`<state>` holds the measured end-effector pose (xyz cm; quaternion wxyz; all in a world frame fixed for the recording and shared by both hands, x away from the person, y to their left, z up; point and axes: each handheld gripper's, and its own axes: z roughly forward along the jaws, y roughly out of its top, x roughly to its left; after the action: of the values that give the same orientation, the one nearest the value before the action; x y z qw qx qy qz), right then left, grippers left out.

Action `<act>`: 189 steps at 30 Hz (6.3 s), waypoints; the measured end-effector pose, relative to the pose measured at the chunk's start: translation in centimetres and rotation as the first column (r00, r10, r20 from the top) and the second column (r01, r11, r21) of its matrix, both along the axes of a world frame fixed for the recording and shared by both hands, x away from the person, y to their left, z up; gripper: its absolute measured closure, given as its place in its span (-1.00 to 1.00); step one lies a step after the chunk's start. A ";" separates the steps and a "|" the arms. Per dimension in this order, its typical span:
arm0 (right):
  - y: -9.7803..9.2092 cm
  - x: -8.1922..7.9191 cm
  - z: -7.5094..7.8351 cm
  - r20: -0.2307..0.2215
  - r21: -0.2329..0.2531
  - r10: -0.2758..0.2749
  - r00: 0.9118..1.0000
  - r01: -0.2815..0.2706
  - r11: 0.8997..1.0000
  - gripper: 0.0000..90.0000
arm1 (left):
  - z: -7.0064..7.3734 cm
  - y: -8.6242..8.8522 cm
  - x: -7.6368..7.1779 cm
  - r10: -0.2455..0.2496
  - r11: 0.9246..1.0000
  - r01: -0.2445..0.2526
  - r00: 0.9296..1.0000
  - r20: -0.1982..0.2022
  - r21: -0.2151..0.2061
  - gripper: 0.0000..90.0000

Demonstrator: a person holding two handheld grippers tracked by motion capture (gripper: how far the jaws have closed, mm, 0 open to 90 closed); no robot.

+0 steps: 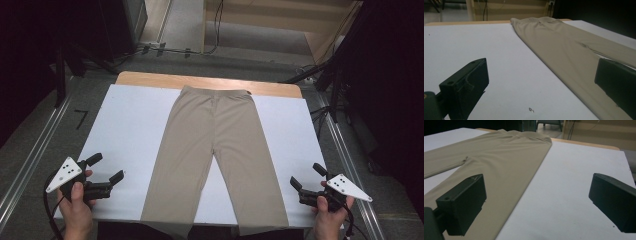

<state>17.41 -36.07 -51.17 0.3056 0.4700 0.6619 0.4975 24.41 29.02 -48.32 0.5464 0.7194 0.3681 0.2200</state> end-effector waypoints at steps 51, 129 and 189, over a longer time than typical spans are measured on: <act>5.8 -1.6 3.4 0.011 0.004 0.182 0.983 -0.182 0.983 -1.00 | 2.5 -18.3 29.4 -0.049 0.979 0.102 0.957 -0.286 0.174 0.10; 34.7 0.0 2.5 -0.296 0.017 0.543 0.786 -0.564 0.826 0.17 | 8.7 -21.6 31.1 0.030 0.977 0.055 0.923 -0.385 0.208 0.92; 39.6 -1.5 -0.9 -0.316 -0.179 0.416 0.853 -0.484 0.857 0.53 | 6.5 -19.7 30.7 0.000 0.984 0.075 0.910 -0.414 0.163 0.91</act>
<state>15.89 3.57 -52.08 0.1452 0.3204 0.8465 0.3996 55.12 9.34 -41.86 0.3951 0.8019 0.4402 0.0845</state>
